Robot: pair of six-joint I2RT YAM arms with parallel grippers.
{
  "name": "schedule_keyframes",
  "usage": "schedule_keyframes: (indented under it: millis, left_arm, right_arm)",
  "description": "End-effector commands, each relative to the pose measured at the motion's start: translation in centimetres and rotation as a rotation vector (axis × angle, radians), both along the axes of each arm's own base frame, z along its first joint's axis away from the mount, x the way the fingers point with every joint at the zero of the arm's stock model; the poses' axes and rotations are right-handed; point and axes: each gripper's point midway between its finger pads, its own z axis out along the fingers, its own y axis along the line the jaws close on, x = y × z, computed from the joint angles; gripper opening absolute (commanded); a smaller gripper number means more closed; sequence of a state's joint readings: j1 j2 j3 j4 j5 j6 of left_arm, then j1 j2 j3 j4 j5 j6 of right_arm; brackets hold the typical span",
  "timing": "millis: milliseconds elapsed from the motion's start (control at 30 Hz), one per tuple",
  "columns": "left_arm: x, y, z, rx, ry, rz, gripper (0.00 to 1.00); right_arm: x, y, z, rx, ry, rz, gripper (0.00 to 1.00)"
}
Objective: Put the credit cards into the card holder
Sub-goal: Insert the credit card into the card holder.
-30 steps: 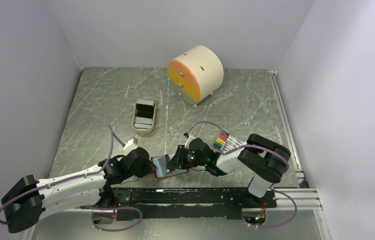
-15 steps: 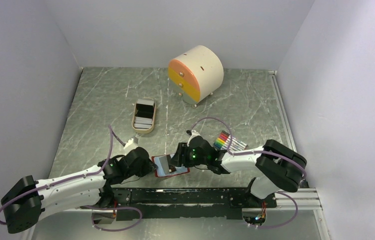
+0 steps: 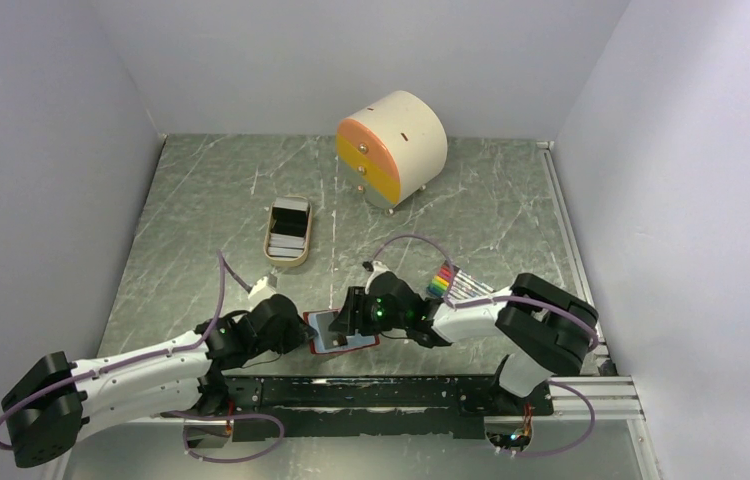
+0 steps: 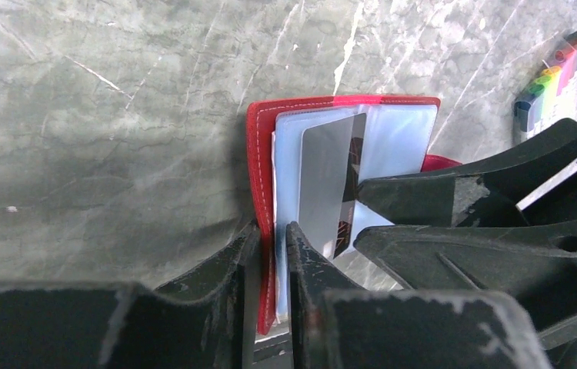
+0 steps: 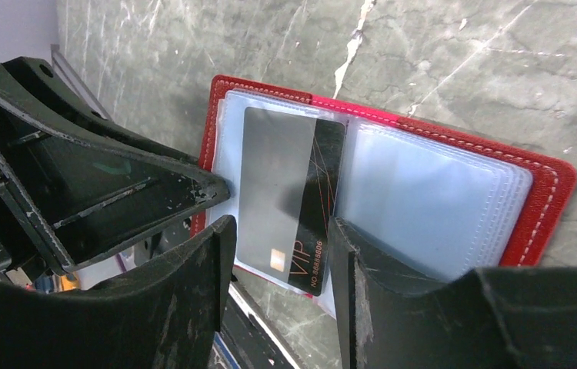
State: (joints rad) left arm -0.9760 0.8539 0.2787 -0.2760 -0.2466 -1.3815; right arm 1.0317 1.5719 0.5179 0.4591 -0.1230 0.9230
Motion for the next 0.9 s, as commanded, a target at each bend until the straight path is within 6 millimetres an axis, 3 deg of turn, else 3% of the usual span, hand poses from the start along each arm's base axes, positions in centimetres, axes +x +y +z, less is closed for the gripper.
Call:
schedule_keyframes:
  millis: [0, 533, 867]
  left_arm:
    - [0.2, -0.8, 0.7, -0.053, -0.027, -0.02, 0.24]
    - [0.3, -1.1, 0.5, -0.054, -0.025, -0.03, 0.26]
    - [0.3, -1.1, 0.2, -0.035, -0.013, -0.032, 0.25]
  right_arm:
    - [-0.9, 0.9, 0.1, 0.033, 0.032, 0.031, 0.51]
    - [-1.2, 2.6, 0.7, 0.129, 0.029, 0.08, 0.5]
    - [-1.0, 2.5, 0.6, 0.137, 0.008, 0.074, 0.51]
